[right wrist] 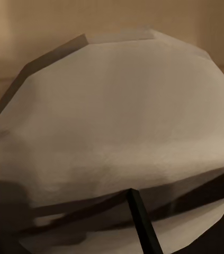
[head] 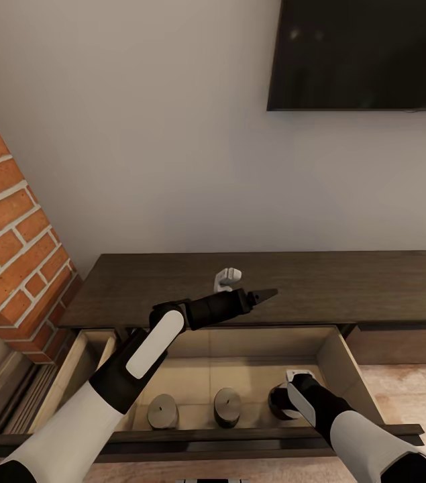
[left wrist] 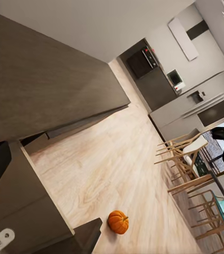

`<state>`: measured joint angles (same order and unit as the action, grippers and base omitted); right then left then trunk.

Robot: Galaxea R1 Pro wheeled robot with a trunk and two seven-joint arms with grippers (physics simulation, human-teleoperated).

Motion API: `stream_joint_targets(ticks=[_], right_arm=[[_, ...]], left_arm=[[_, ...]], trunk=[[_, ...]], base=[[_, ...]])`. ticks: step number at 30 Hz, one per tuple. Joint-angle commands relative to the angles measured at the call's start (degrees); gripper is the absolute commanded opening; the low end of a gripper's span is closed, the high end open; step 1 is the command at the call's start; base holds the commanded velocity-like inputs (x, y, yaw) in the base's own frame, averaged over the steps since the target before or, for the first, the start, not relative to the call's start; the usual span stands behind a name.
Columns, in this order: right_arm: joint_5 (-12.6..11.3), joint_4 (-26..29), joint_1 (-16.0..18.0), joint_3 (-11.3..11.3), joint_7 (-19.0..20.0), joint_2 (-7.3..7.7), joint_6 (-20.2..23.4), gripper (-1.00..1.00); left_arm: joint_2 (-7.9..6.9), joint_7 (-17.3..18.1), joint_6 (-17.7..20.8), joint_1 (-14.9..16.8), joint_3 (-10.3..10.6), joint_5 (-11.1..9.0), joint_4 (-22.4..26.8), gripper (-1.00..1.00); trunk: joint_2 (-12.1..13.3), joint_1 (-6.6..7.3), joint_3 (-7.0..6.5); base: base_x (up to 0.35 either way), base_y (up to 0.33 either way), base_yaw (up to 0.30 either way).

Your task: Place each of the two pumpkins and all three candles from the living room inside a cabinet in the living room (use any cabinet), then make sure every cabinet is closed, and position the cauldron so it is next to a table in the living room.

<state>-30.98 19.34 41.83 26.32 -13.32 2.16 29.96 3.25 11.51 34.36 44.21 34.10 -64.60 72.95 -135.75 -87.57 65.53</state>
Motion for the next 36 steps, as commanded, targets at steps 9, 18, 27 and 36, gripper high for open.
stream_joint_targets(ticks=[9, 18, 27, 36], right_arm=[[-1.30, -0.22, -0.09, 0.13, 0.05, -0.05, 0.01, 1.00], [-1.45, -0.48, -0.17, 0.19, 0.12, -0.19, 0.01, 1.00], [1.09, -7.39, -0.36, 1.88, -0.03, -3.41, -4.88, 1.00], [1.34, -7.46, -0.31, 2.03, 2.76, -3.26, -5.34, 1.00]], left_arm=[[0.00, 0.00, 0.00, 0.00, 0.00, 0.00, 0.02, 1.00], [0.00, 0.00, 0.00, 0.00, 0.00, 0.00, 0.03, 1.00], [0.00, 0.00, 0.00, 0.00, 0.00, 0.00, 0.09, 1.00], [0.00, 0.00, 0.00, 0.00, 0.00, 0.00, 0.09, 1.00]], trunk=[[0.00, 0.00, 0.00], [0.00, 0.00, 0.00], [0.00, 0.00, 0.00], [0.00, 0.00, 0.00]], base=[[0.000, 0.000, 0.000], [0.000, 0.000, 0.000], [0.000, 0.000, 0.000], [0.000, 0.000, 0.000]])
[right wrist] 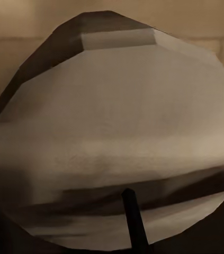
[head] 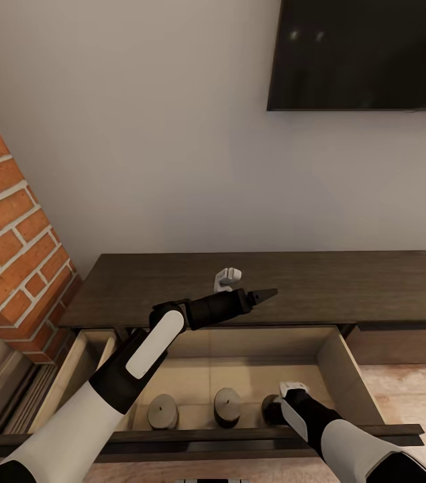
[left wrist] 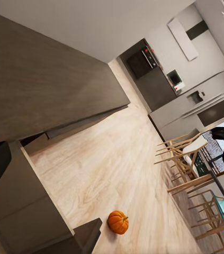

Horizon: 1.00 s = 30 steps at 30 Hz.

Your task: Place each of the two pumpkins and all three candles from the living room inside a cabinet in the living room (use any cabinet), then make sure every cabinet is closed, and position the cauldron so it is next to a table in the living room.

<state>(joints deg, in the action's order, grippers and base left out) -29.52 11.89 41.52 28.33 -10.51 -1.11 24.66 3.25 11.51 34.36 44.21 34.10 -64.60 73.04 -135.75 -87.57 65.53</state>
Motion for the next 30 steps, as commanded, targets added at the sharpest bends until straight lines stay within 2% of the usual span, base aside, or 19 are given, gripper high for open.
stream_joint_targets(ticks=[1, 4, 6, 11, 14, 17, 18, 22, 23, 26, 30], right_arm=[[0.01, -0.06, 0.02, 0.07, 0.41, 0.03, -0.83, 1.00], [1.38, -0.23, 0.04, 0.13, 0.38, 0.05, -4.51, 1.00], [2.50, -0.27, 0.05, 0.09, -0.15, 0.01, -5.45, 1.00], [3.10, -0.23, 0.07, 0.07, -0.94, 0.00, -5.72, 1.00], [2.99, -0.10, 0.26, 0.04, 2.08, 0.07, -3.97, 1.00], [3.17, 0.16, 0.85, -0.01, 5.92, 0.31, 1.04, 1.00], [3.26, 0.35, 1.13, -0.02, 5.36, 0.39, 2.90, 1.00], [3.14, 1.13, 1.34, -0.16, -1.70, 0.17, 4.23, 1.00], [3.03, 1.51, 1.40, -0.18, -1.62, 0.13, 4.48, 1.00], [3.24, 2.21, 1.66, -0.13, 2.71, 0.27, 5.86, 1.00], [3.32, 2.33, 1.72, -0.19, 4.12, 0.38, 6.05, 1.00]], left_arm=[[0.00, 0.00, 0.00, 0.00, 0.00, 0.00, 0.00, 1.00], [0.00, 0.00, 0.00, 0.00, 0.00, 0.00, 0.00, 1.00], [0.00, 0.00, 0.00, 0.00, 0.00, 0.00, 0.00, 1.00], [0.00, 0.00, 0.00, 0.00, 0.00, 0.00, 0.00, 1.00], [0.00, 0.00, 0.00, 0.00, 0.00, 0.00, 0.00, 1.00], [0.00, 0.00, 0.00, 0.00, 0.00, 0.00, 0.00, 1.00], [0.00, 0.00, 0.00, 0.00, 0.00, 0.00, 0.00, 1.00], [0.02, 0.00, 0.00, 0.00, 0.00, 0.00, -0.03, 1.00], [0.02, 0.00, 0.00, 0.00, 0.00, 0.00, -0.02, 1.00], [0.00, 0.00, 0.00, 0.00, 0.00, 0.00, 0.00, 1.00], [0.00, 0.00, 0.00, 0.00, 0.00, 0.00, 0.00, 1.00]], trunk=[[0.00, 0.00, 0.00], [0.00, 0.00, 0.00], [0.00, 0.00, 0.00], [0.00, 0.00, 0.00], [0.00, 0.00, 0.00], [0.00, 0.00, 0.00], [0.00, 0.00, 0.00], [0.00, 0.00, 0.00], [0.00, 0.00, 0.00], [0.00, 0.00, 0.00], [0.00, 0.00, 0.00]], base=[[0.000, 0.000, 0.000], [0.000, 0.000, 0.000], [0.000, 0.000, 0.000], [0.000, 0.000, 0.000], [0.000, 0.000, 0.000], [0.000, 0.000, 0.000], [0.000, 0.000, 0.000], [0.000, 0.000, 0.000], [0.000, 0.000, 0.000], [0.000, 0.000, 0.000], [0.000, 0.000, 0.000]])
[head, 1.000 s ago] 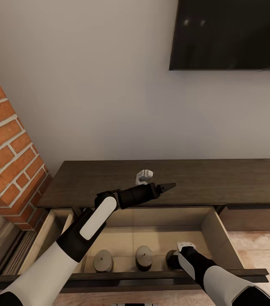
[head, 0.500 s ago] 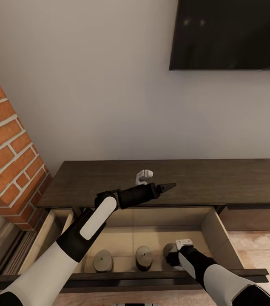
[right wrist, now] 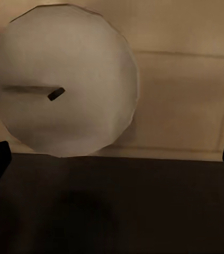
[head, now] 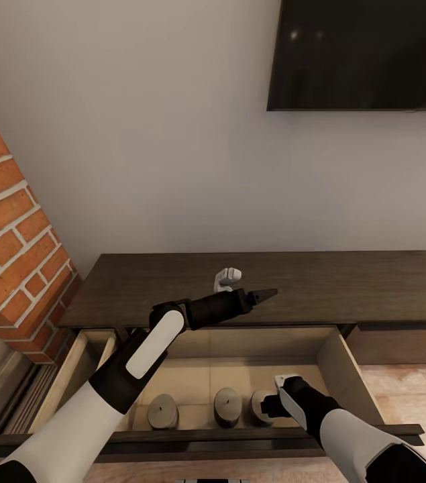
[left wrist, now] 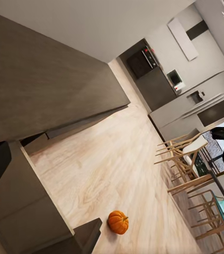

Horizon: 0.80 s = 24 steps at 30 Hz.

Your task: Place each of the two pumpkins and all three candles from the living room inside a cabinet in the living room (use any cabinet), then make sure every cabinet is closed, and position the cauldron so it is next to a table in the living room.

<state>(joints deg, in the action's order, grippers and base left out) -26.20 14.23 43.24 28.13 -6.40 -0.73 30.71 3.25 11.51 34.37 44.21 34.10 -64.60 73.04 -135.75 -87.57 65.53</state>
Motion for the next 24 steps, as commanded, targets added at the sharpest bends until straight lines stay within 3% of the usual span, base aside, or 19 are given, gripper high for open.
stream_joint_targets(ticks=[1, 12, 15, 20, 24], right_arm=[[0.01, 0.00, 0.00, 0.00, 0.06, -0.02, -0.01, 1.00], [0.01, 0.48, 0.00, -0.03, 0.25, 0.02, -0.06, 1.00], [-0.09, 2.95, 0.00, -0.31, 0.25, 0.15, 0.08, 1.00], [-0.50, 7.54, 0.00, -0.52, 0.32, 1.98, 0.63, 1.00], [-0.51, 8.11, 0.02, -0.55, 0.38, 2.43, 1.29, 1.00]], left_arm=[[0.00, 0.00, 0.00, 0.00, 0.00, 0.00, 0.00, 1.00], [0.00, 0.00, 0.00, 0.00, 0.00, 0.00, 0.00, 1.00], [0.00, 0.00, 0.00, 0.00, 0.00, 0.00, 0.00, 1.00], [0.06, 0.00, 0.00, 0.00, 0.06, 0.00, -0.06, 1.00], [0.07, 0.00, 0.00, 0.00, 0.06, 0.00, -0.13, 1.00]], trunk=[[0.00, 0.00, 0.00], [0.00, 0.00, 0.00], [0.00, 0.00, 0.00], [0.00, 0.00, 0.00], [0.00, 0.00, 0.00]], base=[[0.000, 0.000, 0.000], [0.000, 0.000, 0.000], [0.000, 0.000, 0.000], [0.000, 0.000, 0.000], [0.000, 0.000, 0.000]])
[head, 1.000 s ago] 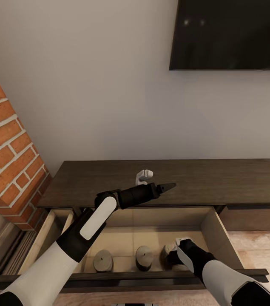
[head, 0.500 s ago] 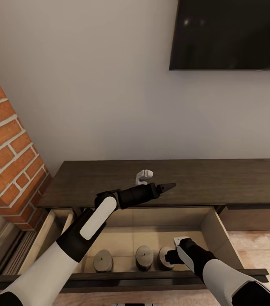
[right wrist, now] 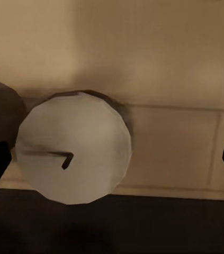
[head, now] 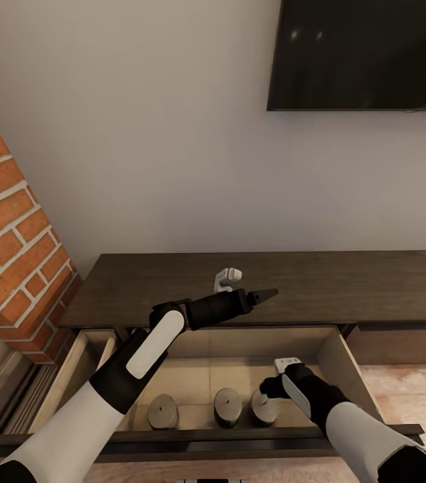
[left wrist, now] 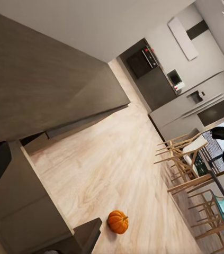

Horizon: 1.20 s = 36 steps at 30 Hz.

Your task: Place each of the two pumpkins and all three candles from the living room inside a cabinet in the living room (use any cabinet), then make sure every cabinet is closed, and position the cauldron so it is next to a table in the living room.

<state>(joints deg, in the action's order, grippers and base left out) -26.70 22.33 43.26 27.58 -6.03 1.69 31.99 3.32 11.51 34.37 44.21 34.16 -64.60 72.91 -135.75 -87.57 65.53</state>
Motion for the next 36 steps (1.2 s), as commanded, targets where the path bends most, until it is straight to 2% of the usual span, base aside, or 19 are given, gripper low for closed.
stream_joint_targets(ticks=[1, 4, 5, 7, 17, 19, 23, 31, 36], right_arm=[[-0.01, 0.35, -0.01, -0.01, 0.03, 0.30, 0.18, 1.00], [-0.06, 1.04, -0.02, -0.05, 0.15, 0.95, 0.33, 1.00], [-0.10, 1.60, -0.02, -1.60, 0.40, 2.20, 0.39, 1.00], [-0.05, 1.66, -0.02, -2.68, 0.64, 2.31, 0.36, 1.00], [-0.17, 1.58, -0.02, -2.74, 0.66, 2.11, 0.36, 1.00], [-0.24, 1.57, -0.02, -2.75, 0.66, 2.10, 0.39, 1.00], [-0.26, 1.57, -0.02, -2.79, 0.66, 2.18, 0.59, 1.00], [-0.11, 1.66, -0.02, -2.88, 0.66, 2.18, 5.62, 1.00], [-0.10, 1.66, -0.02, -2.89, 0.66, 2.25, 6.09, 1.00]], left_arm=[[0.01, 0.00, 0.00, 0.00, -0.01, 0.00, -0.15, 1.00], [0.02, 0.00, -0.07, 0.00, 0.02, 0.00, -0.34, 1.00], [0.11, 0.00, -0.79, 0.00, 0.03, 0.00, -0.55, 1.00], [0.19, 0.00, -0.87, 0.00, 0.10, 0.00, -0.57, 1.00], [0.20, -0.07, -0.91, 0.00, 0.06, -0.02, -0.55, 1.00], [0.87, -0.11, -0.70, 0.00, 0.02, -0.25, -0.61, 1.00], [0.89, -0.53, -0.10, 0.03, 0.03, -0.19, -0.60, 1.00], [0.55, -6.51, 0.32, 0.09, -0.02, -0.37, -0.81, 1.00], [0.23, -7.68, 1.27, 0.09, 0.09, -0.24, -0.98, 1.00]], trunk=[[0.00, 0.00, 0.00], [0.00, 0.00, 0.00], [0.00, 0.00, 0.00], [0.00, 0.00, 0.00], [0.00, 0.00, 0.00], [0.80, 0.44, -0.36], [2.41, 1.32, -1.08], [5.61, 3.07, -2.51], [7.62, 4.17, -3.41]], base=[[0.000, 0.000, 0.000], [0.000, 0.000, 0.000], [0.000, 0.000, 0.000], [0.000, 0.000, 0.000], [0.000, 0.000, 0.000], [0.000, 0.000, 0.000], [0.000, 0.000, 0.000], [0.000, 0.000, 0.000], [0.000, 0.000, 0.000]])
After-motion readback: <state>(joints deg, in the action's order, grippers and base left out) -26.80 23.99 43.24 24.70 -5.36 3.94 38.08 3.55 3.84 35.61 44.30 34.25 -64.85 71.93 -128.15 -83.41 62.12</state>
